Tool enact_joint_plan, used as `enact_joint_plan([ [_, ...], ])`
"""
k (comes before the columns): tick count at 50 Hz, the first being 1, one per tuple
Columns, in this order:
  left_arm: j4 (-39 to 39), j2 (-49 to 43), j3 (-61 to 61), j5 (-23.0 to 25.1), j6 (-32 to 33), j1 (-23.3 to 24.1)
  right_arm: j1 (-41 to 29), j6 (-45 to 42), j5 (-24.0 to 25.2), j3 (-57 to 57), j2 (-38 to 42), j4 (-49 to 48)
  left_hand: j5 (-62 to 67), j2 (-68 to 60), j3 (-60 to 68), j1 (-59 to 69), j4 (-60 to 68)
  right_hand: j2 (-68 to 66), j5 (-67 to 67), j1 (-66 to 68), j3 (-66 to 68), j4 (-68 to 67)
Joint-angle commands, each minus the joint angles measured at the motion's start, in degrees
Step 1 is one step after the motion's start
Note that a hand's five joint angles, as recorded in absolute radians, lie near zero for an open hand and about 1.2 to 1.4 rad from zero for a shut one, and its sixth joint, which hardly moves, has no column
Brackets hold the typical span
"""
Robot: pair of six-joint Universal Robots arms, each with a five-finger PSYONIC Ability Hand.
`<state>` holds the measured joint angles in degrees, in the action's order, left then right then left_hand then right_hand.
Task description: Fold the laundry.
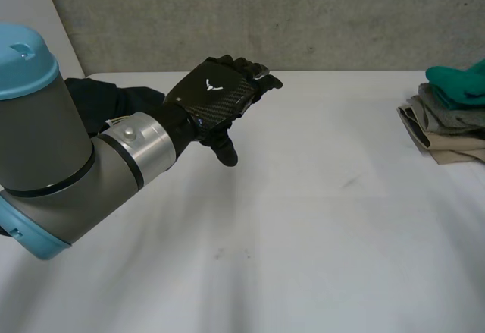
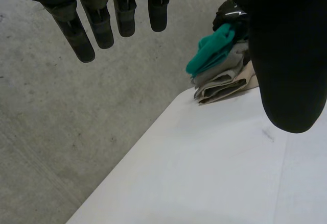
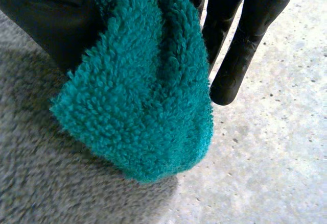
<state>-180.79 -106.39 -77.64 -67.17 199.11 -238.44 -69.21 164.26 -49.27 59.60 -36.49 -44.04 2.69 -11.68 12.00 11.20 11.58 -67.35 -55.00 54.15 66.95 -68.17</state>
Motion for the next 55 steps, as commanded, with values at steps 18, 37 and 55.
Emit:
enact_joint_plan([
  [18,0.0,0.7,0.4,0.0,-0.2,1.2,10.7,-2.9,1.3,11.1,-16.6,26.1,-2.3,1.3,-1.6,-0.8,-1.2,57.3,55.0,-44.2,-56.9,58.2],
  [37,-1.8,3.0,1.4,-7.0,-1.6,-1.8,9.9,-15.5,-23.6,1.9,-29.4,34.3,-2.5,1.5,-1.8,-1.0,-1.4,57.3,55.0,-44.2,-56.9,58.2],
  [55,-12.5,-18.7,8.8,-12.2,12.7,-30.3,-24.6,-3.4,-4.0,44.1,-45.3,5.5,-2.7,1.7,-2.0,-1.2,-1.6,57.3,55.0,-44.2,-56.9,58.2],
])
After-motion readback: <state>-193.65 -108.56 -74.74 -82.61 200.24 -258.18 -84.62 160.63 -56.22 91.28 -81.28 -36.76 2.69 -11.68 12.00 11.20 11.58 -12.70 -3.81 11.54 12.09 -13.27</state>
